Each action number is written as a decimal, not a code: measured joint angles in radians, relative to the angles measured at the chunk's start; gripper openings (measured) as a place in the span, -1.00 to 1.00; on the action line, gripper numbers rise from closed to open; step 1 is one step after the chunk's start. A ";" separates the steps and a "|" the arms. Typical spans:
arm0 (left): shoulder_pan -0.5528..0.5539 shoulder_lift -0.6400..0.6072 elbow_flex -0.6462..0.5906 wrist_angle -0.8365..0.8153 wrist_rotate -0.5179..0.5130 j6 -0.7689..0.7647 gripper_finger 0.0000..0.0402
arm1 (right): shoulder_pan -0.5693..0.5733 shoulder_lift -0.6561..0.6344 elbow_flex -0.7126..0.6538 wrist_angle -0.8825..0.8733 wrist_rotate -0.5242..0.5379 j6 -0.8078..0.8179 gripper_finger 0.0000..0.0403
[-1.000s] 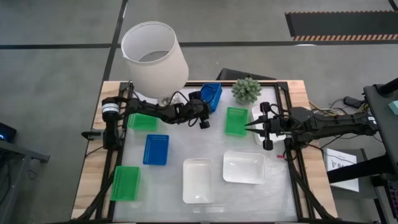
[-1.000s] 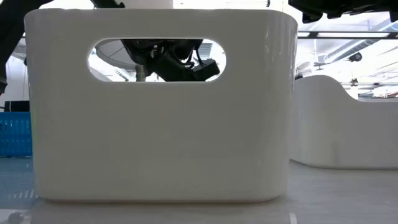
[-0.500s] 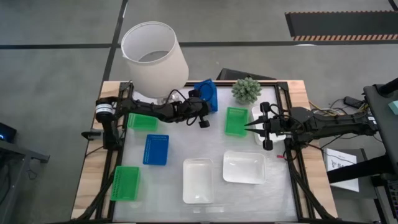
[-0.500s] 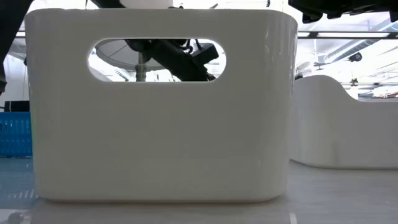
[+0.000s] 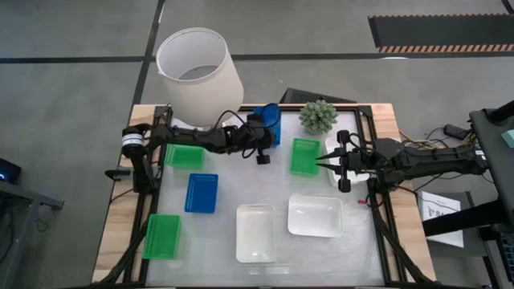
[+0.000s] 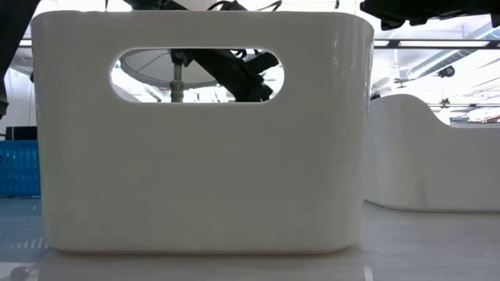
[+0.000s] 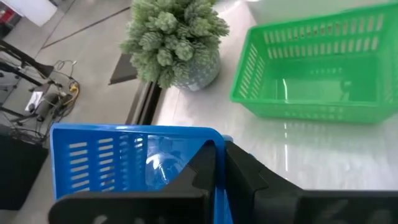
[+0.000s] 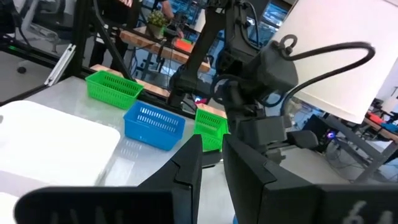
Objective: Stack baskets by color
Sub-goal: Stack the middle blue bin on the top blue bin
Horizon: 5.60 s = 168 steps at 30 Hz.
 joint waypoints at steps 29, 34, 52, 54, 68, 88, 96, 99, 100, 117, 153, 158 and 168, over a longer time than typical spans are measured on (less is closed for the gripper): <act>0.006 0.014 0.005 -0.008 -0.050 -0.010 -0.73 | 0.000 0.000 0.000 -0.002 -0.001 -0.004 -0.72; 0.006 0.014 0.005 -0.008 -0.049 -0.044 -0.68 | 0.000 0.000 0.000 -0.002 -0.001 -0.003 -0.72; 0.006 0.005 0.003 -0.033 -0.026 -0.114 -0.38 | 0.000 0.000 0.000 -0.003 -0.001 -0.003 -0.72; 0.000 -0.003 0.003 -0.050 -0.027 -0.113 -0.27 | 0.000 0.000 0.000 -0.003 -0.001 -0.003 -0.72; -0.323 -0.285 -0.190 0.034 -0.077 -0.138 -0.12 | 0.000 0.086 0.003 -0.040 0.202 0.117 -0.72; -0.440 -0.628 -0.640 0.448 -0.110 -0.127 -0.12 | -0.210 0.712 0.716 -0.674 0.016 -0.026 -0.86; -0.440 -0.748 -0.696 0.452 -0.203 -0.060 -0.12 | -0.305 0.951 0.951 -0.861 -0.062 -0.082 -0.50; -0.440 -0.774 -0.718 0.449 -0.227 -0.050 -0.12 | -0.310 1.034 1.005 -0.886 -0.067 -0.123 -0.30; -0.440 -0.782 -0.726 0.447 -0.235 -0.049 -0.12 | -0.310 1.061 1.024 -0.898 -0.066 -0.138 -0.23; -0.437 -0.817 -0.761 0.448 -0.314 -0.027 -0.12 | -0.308 1.234 1.145 -0.935 -0.056 -0.186 -0.01; -0.437 -0.806 -0.761 0.518 -0.310 -0.006 -0.12 | -0.277 1.412 1.178 -0.875 0.199 -0.140 -0.14; -0.437 -0.806 -0.761 0.518 -0.310 -0.006 -0.12 | -0.288 1.434 1.207 -0.907 0.199 -0.126 -0.43; -0.437 -0.806 -0.761 0.518 -0.310 -0.006 -0.12 | -0.310 1.425 1.209 -0.921 0.198 -0.130 -0.94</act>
